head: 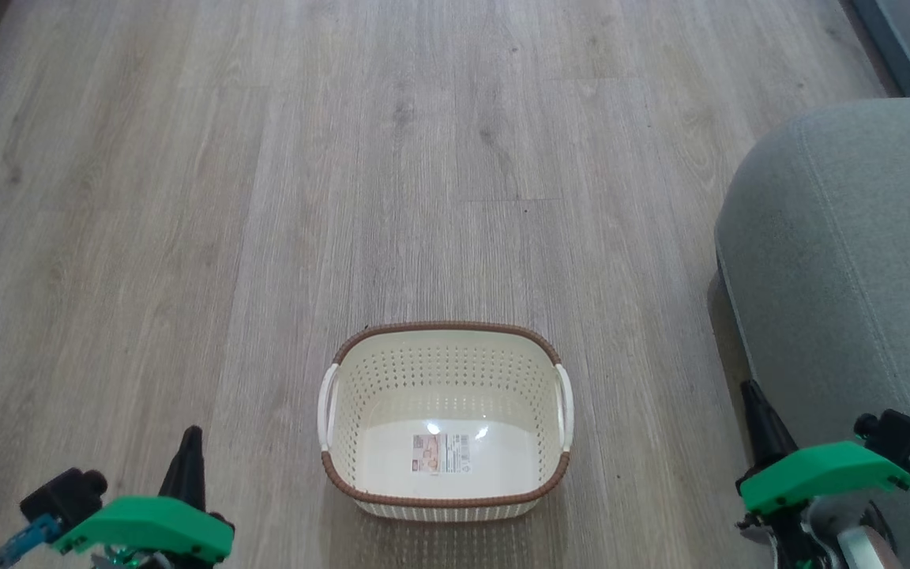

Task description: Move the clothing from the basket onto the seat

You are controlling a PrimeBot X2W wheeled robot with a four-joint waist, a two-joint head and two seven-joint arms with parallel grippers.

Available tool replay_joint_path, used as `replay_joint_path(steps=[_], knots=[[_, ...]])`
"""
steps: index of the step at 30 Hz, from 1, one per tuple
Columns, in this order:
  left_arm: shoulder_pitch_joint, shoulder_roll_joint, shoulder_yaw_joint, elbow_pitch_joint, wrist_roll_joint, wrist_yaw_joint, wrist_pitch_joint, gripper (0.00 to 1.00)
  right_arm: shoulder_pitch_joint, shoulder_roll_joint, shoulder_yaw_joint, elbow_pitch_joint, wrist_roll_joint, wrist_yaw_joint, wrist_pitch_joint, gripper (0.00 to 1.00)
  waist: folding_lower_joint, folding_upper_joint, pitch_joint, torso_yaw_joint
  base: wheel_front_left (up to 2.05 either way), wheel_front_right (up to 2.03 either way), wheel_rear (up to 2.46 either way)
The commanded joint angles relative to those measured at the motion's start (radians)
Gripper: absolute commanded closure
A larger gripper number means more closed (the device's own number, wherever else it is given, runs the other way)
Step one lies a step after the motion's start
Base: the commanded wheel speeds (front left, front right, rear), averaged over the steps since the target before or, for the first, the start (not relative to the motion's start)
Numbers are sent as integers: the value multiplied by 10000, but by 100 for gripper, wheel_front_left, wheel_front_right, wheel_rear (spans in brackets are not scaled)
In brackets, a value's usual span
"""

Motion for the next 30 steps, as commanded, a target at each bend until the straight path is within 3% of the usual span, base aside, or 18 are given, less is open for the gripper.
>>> replay_joint_path(steps=[1,30], knots=[[-581,69,205,-408,-359,-90,81,100,-410,30,-9,-427,326,-2,67,100,0,0,3,-5,0,0,0],[-793,85,326,-765,-3852,-237,916,100,-392,188,-522,-1104,3421,-2,907,100,0,0,53,-95,0,0,0]])
